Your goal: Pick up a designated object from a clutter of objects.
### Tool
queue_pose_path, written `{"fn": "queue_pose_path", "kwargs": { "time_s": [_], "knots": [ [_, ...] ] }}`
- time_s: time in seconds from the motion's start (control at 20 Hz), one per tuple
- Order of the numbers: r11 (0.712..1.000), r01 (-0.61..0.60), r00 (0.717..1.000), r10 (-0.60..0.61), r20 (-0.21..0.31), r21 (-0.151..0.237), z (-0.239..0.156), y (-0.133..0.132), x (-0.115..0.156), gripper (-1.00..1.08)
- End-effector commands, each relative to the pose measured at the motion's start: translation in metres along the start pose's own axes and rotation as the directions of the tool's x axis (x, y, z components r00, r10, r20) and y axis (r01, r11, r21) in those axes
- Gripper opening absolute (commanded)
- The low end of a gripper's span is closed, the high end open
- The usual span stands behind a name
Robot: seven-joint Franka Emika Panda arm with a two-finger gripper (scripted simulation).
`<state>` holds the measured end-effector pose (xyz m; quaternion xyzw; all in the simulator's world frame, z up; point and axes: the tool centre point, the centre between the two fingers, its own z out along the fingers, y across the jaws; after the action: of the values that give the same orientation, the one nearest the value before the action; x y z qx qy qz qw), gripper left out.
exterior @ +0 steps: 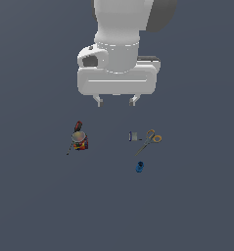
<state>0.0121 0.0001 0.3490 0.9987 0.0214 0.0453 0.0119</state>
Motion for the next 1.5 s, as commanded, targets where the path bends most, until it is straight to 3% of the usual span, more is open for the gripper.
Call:
{"fn": "queue_pose_path", "kwargs": {
  "time_s": [0.0, 0.8, 1.45],
  "knots": [
    [1.0, 0.0, 1.0, 0.0, 0.0, 0.0, 0.0, 0.0, 0.0, 1.0],
    [0.999, -0.04, 0.999, 0.04, -0.022, 0.012, -0.011, -0.002, 0.011, 1.0],
    [0.994, -0.109, 0.994, 0.109, 0.013, 0.015, 0.064, -0.031, 0.042, 1.0]
  ]
}}
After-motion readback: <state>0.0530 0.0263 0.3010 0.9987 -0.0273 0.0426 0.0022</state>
